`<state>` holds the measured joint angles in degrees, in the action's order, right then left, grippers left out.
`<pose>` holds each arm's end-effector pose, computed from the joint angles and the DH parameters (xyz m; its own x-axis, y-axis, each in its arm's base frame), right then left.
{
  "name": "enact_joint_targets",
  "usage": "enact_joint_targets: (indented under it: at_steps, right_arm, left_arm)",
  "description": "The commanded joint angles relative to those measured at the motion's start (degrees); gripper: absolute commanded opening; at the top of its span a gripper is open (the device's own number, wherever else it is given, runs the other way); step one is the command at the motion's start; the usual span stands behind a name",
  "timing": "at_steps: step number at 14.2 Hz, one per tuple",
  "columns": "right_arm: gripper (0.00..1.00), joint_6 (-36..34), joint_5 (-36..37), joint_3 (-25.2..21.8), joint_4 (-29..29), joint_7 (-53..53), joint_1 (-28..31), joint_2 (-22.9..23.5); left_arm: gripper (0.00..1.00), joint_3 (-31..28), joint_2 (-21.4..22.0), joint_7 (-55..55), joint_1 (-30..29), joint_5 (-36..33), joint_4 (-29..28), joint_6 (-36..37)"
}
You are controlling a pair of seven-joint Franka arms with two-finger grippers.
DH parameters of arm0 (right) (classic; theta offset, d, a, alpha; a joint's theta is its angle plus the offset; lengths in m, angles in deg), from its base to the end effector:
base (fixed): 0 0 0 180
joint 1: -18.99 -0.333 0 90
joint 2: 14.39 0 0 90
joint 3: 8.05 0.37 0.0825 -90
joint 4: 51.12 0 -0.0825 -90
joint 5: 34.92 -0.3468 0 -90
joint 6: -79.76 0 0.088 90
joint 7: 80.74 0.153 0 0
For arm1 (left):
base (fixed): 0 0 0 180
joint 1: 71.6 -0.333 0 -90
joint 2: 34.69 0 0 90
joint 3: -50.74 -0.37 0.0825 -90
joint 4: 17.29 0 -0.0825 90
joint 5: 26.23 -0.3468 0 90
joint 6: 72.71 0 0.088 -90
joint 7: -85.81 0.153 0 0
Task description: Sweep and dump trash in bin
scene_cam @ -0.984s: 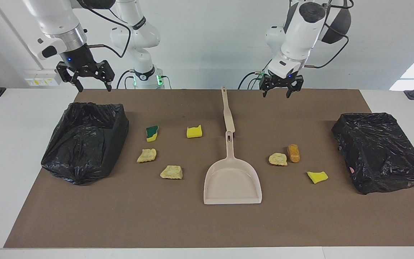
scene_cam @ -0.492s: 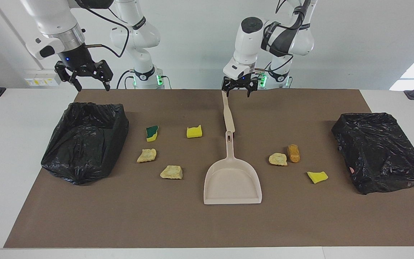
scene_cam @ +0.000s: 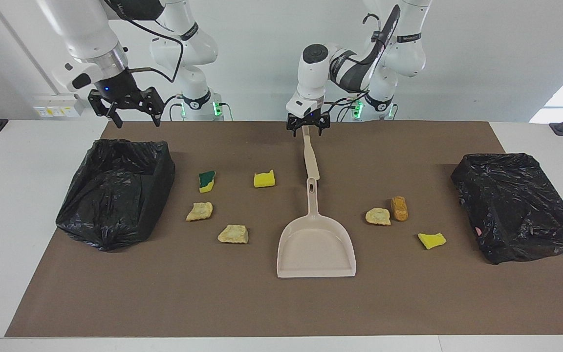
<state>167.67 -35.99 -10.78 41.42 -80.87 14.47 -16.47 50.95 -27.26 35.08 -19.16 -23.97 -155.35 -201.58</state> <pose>0.4973 0.0180 0.6287 0.9984 0.0343 -0.0445 0.0334 -0.9992 -0.0205 0.2614 -0.3467 0.3918 0.9991 -0.0081 -0.0425 -0.0084 -1.0000 -0.0054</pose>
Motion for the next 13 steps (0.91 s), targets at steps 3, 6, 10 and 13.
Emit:
enact_joint_targets:
  at_steps: [3, 6, 10, 13]
  right_arm:
    - [1.00, 3.14, -0.08, 0.18, 0.44, 1.71, -3.39, 4.27]
    - [1.00, 5.78, -0.16, 0.18, 0.62, 3.03, -6.20, 6.21]
    - [1.00, 10.08, -0.43, 0.27, 0.97, 5.57, -9.36, 9.28]
    - [1.00, 12.63, -0.95, 0.27, 0.88, 9.08, -12.44, 10.43]
  left_arm:
    - [1.00, -1.18, 0.48, 0.02, 1.08, 0.28, -2.13, -4.09]
    - [1.00, -1.27, 0.31, 0.90, 1.08, 0.28, -2.92, -4.37]
    - [1.00, -1.27, -0.31, 1.78, 0.73, 0.20, -3.36, -4.19]
    - [0.94, -1.18, -0.31, 2.04, 0.90, 0.20, -3.36, -3.93]
